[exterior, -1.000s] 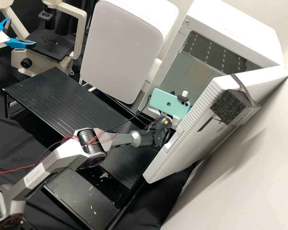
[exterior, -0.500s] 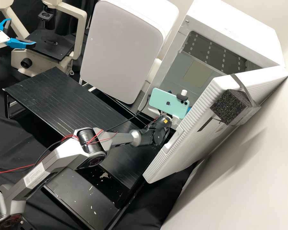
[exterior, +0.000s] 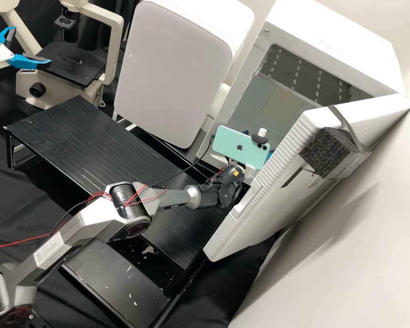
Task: Take the petri dish out of the incubator
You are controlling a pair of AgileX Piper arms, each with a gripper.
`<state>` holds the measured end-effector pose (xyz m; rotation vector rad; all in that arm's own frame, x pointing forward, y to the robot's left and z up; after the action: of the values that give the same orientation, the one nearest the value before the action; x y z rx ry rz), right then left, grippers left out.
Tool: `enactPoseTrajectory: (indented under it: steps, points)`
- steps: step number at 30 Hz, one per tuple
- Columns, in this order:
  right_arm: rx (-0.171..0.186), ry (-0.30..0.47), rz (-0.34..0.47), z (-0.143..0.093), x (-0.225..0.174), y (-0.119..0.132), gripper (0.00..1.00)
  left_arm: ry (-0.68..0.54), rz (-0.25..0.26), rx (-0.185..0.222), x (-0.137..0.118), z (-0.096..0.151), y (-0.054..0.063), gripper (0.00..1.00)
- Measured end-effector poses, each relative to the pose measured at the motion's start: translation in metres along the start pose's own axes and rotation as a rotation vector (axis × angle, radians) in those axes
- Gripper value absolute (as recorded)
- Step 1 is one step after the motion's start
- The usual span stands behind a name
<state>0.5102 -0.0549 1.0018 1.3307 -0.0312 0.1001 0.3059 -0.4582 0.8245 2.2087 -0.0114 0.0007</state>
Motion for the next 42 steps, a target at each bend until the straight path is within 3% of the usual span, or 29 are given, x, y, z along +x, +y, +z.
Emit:
enactPoseTrajectory:
  steps: [23, 31, 42]
  points:
    - [0.006, 0.001, 0.003, -0.001, 0.0, 0.0, 0.0, 0.0, 0.0, 0.0, 0.0, 0.0, 0.0, 1.0]
    - [0.07, 0.005, 0.003, 0.008, -0.015, -0.005, 0.0, 0.0, 0.0, 0.0, 0.0, 0.0, 0.0, 1.0]
    - [0.108, 0.051, 0.036, 0.008, -0.046, 0.01, 0.0, 0.0, 0.0, 0.0, 0.0, 0.0, 0.0, 1.0]
